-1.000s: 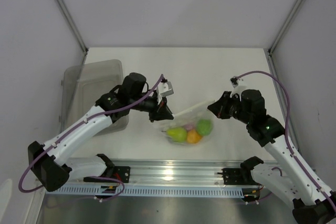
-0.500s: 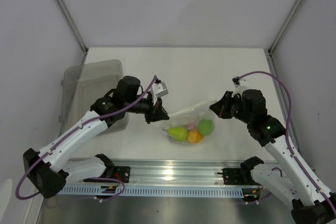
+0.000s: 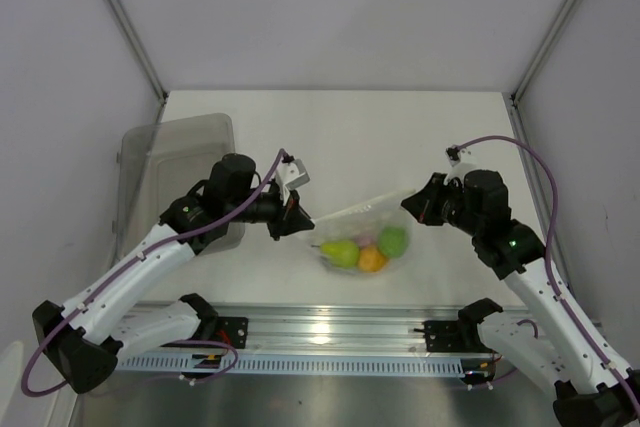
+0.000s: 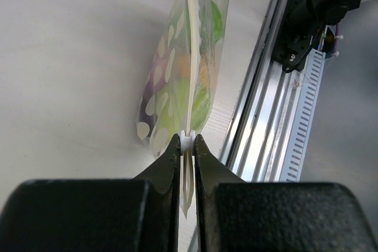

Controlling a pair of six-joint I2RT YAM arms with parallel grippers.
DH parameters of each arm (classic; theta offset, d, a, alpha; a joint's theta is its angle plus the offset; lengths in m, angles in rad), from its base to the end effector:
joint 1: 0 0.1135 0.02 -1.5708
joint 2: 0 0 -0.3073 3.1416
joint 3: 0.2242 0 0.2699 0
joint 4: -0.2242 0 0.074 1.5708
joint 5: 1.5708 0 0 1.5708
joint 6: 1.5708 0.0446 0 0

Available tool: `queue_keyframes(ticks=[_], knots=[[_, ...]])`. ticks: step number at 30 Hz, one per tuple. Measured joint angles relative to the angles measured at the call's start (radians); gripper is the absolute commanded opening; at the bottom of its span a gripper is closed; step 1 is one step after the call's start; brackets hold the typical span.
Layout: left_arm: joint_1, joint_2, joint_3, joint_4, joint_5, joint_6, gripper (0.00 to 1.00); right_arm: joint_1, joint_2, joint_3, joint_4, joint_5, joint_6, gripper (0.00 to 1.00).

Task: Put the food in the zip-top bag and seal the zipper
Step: Zip the zipper food storage bag at the center of the board.

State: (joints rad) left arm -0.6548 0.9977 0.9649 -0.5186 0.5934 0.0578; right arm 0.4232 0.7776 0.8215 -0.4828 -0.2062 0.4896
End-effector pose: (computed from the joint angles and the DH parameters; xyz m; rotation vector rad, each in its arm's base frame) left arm 0.1537 -0.1494 0.3649 1.0896 1.8787 -0.9775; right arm 0.1492 0.0772 0.3506 -0.0677 2.0883 0.7774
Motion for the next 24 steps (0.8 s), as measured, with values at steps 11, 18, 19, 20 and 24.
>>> queue_keyframes(ticks=[11,18,19,20,24], knots=[[0.024,-0.049,-0.03,-0.007,-0.064,-0.024,0.01,-0.041,0.0,0.007,-0.025,-0.001,0.004,0.0],[0.079,-0.107,-0.066,-0.008,-0.076,-0.034,0.01,-0.061,0.0,0.019,-0.032,-0.021,0.007,0.0],[0.082,-0.108,-0.067,-0.008,-0.076,-0.034,0.01,-0.064,0.0,0.019,-0.032,-0.024,0.007,0.0],[0.085,-0.108,-0.068,-0.008,-0.076,-0.034,0.01,-0.067,0.0,0.019,-0.034,-0.027,0.007,0.0],[0.091,-0.111,-0.069,-0.011,-0.075,-0.035,0.01,-0.072,-0.002,0.019,-0.036,-0.033,0.008,0.0]])
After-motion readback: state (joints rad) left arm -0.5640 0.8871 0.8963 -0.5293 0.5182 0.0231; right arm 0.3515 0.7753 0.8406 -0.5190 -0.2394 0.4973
